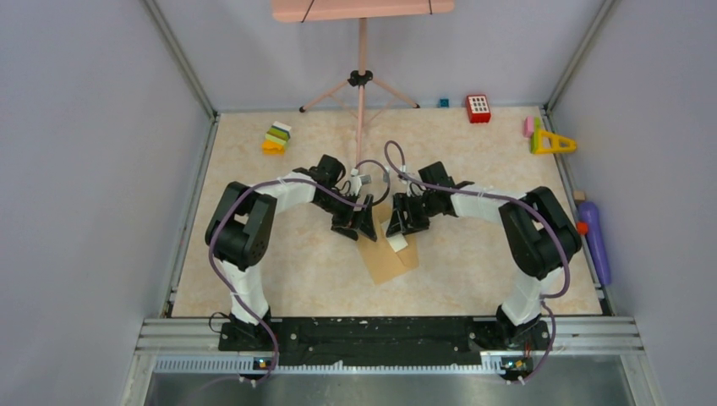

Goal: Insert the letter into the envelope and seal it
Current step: Place the letter in the envelope.

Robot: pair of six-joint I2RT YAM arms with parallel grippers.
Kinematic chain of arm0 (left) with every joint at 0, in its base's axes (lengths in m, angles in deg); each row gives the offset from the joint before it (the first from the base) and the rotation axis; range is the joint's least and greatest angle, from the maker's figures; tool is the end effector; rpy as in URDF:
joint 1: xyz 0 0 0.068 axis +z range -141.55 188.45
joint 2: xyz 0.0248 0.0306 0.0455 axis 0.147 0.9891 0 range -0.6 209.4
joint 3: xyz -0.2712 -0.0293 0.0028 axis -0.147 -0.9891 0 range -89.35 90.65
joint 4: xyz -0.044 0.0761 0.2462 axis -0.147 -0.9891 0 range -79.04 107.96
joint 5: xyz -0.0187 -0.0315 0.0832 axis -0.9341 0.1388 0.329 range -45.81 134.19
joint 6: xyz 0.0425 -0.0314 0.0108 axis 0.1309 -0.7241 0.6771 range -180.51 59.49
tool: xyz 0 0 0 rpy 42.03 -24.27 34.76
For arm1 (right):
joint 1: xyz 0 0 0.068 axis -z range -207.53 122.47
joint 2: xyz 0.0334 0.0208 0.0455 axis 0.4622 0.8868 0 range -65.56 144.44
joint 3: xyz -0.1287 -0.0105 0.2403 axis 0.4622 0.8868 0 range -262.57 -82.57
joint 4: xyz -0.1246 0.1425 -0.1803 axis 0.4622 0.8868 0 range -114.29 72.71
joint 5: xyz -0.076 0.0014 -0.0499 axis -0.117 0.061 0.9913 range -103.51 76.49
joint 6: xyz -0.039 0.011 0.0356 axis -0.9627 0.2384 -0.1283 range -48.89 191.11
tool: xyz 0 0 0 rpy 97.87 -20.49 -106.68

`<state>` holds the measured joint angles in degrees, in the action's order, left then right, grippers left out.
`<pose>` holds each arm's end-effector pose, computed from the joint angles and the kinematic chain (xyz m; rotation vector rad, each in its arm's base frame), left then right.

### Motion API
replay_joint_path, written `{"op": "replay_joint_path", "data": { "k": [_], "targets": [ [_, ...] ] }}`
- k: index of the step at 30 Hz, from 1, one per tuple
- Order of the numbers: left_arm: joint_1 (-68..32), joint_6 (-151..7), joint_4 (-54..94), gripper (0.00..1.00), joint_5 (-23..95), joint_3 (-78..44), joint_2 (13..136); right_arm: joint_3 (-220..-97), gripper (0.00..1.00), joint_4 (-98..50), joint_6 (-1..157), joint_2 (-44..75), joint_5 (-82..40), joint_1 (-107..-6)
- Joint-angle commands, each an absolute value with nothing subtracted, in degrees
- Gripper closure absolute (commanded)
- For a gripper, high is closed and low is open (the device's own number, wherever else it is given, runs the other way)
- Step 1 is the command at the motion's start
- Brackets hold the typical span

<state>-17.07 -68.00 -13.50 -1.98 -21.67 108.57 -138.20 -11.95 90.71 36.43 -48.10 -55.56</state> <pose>0.3128 -0.1779 0.1512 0.6203 2.7581 -1.2730 0.2914 0.1781 0.1476 -0.4313 2.6619 1.0693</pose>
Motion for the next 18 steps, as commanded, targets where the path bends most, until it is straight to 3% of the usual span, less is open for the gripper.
{"op": "replay_joint_path", "data": {
  "k": [1,18],
  "targets": [
    [-17.3,-65.1,-13.1,0.02,3.0,-21.5,110.0,-141.6,0.43,-7.8,84.5,33.5,-42.6,-54.6],
    [-17.3,-65.3,-12.7,0.02,1.8,-21.0,110.6,-139.7,0.43,-12.7,85.5,35.7,-45.4,-55.6]
  ]
}}
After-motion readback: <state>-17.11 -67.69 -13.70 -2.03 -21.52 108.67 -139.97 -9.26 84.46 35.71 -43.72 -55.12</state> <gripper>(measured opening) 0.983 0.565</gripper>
